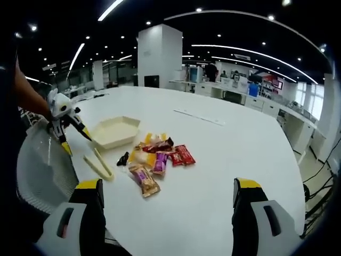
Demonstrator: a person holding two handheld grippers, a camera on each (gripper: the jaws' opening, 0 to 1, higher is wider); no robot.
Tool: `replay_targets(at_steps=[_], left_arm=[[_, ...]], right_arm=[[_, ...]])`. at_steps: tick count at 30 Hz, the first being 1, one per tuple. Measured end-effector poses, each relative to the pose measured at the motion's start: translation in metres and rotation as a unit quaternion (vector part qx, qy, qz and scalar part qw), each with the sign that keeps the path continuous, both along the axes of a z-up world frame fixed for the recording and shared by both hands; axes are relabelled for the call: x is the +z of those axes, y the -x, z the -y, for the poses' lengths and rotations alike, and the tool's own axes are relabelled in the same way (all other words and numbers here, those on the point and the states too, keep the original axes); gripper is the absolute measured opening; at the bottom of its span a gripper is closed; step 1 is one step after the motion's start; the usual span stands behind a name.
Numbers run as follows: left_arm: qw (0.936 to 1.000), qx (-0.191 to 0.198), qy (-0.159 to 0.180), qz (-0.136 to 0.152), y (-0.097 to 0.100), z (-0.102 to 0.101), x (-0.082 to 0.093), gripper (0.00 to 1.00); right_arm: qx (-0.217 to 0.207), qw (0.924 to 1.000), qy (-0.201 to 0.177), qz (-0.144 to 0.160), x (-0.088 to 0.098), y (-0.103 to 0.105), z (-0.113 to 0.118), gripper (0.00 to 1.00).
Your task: Place the target food into the container with the food tongs after gripping and lifting it, then release it inside without dropping or visibly crushing the food.
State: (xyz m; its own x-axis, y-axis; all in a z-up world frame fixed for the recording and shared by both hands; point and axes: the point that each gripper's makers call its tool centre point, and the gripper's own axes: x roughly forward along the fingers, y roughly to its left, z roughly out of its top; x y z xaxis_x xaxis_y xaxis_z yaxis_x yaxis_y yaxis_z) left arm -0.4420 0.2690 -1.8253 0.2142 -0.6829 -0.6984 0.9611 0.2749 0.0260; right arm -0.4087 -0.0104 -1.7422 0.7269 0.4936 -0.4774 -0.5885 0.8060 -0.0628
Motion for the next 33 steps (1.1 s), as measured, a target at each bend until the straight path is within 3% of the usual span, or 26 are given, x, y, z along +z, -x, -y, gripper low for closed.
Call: replay_targets(at_steps=[7, 10, 17, 21, 24, 29, 33], left_arm=[[0.9998, -0.010, -0.015, 0.011, -0.005, 0.010, -0.011, 0.45], [0.9989, -0.017, -0.033, 0.029, -0.009, 0.012, -0.020, 0.43], [0.9990, -0.017, -0.036, 0.019, -0.013, 0.018, -0.025, 0.39], [0.9985, -0.016, -0.043, 0.032, -0.019, 0.015, -0.024, 0.29], [0.9971, -0.033, -0.053, 0.044, -0.015, 0.017, -0.024, 0.28], [0.9971, -0.048, -0.053, 0.024, -0.012, 0.023, -0.028, 0.36], [0.9960, -0.057, -0.062, 0.029, -0.017, 0.025, -0.027, 0.28]], right_arm=[[-0.005, 0.9999, -0.008, -0.005, -0.003, 0.004, 0.001, 1.00], [-0.006, 0.9999, -0.010, -0.008, -0.005, 0.006, 0.000, 1.00], [-0.005, 0.9997, -0.016, -0.016, -0.008, 0.008, -0.002, 1.00], [-0.004, 0.9996, -0.017, -0.020, -0.010, 0.009, -0.003, 1.00], [-0.003, 0.9996, -0.018, -0.022, -0.012, 0.009, -0.004, 1.00], [0.001, 0.9994, -0.021, -0.026, -0.013, 0.008, -0.007, 1.00], [0.005, 0.9993, -0.022, -0.029, -0.015, 0.008, -0.010, 1.00]])
